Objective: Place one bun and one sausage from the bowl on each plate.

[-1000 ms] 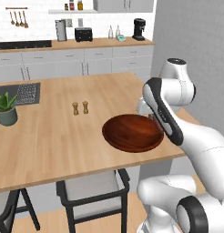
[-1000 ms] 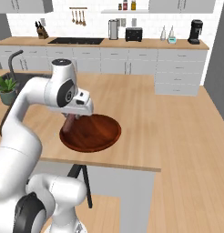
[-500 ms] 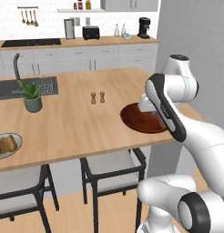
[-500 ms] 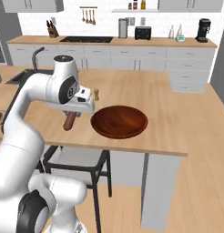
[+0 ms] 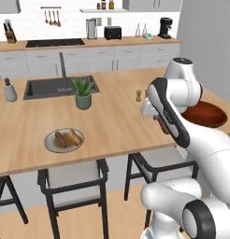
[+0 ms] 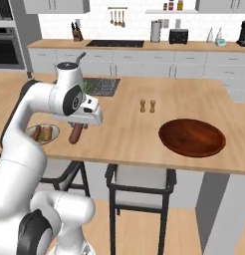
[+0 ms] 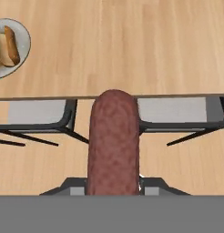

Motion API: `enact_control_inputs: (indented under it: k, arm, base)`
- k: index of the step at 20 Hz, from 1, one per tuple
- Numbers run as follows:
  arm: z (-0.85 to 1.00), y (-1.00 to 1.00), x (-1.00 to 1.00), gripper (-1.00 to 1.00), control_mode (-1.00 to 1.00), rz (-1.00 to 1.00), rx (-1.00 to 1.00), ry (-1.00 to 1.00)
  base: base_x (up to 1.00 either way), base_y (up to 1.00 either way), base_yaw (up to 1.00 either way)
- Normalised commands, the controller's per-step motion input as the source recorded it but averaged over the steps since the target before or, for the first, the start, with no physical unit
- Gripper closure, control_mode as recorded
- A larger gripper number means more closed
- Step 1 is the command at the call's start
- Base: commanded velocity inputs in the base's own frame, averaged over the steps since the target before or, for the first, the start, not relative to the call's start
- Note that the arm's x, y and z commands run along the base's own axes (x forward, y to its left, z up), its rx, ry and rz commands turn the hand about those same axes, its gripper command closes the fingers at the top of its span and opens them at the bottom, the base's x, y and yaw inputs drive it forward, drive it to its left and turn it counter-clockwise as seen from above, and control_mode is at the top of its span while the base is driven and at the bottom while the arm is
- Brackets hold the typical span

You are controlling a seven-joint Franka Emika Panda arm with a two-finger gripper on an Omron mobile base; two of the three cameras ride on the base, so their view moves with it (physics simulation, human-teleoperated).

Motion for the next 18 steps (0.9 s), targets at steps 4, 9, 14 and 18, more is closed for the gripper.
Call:
enact_control_inputs:
  k: [4, 9, 14, 18]
  arm:
    - [0.00, 0.00, 0.00, 1.00, 1.00, 0.00, 0.00, 0.00]
    - [0.00, 0.00, 0.00, 1.00, 1.00, 0.00, 0.00, 0.00]
    - [0.00, 0.00, 0.00, 1.00, 1.00, 0.00, 0.00, 0.00]
    - [0.00, 0.00, 0.00, 1.00, 1.00, 0.00, 0.00, 0.00]
  base:
    - [0.00, 1.00, -0.01]
    - [0.00, 1.00, -0.02]
    - [0.00, 1.00, 0.00]
    - [0.00, 1.00, 0.00]
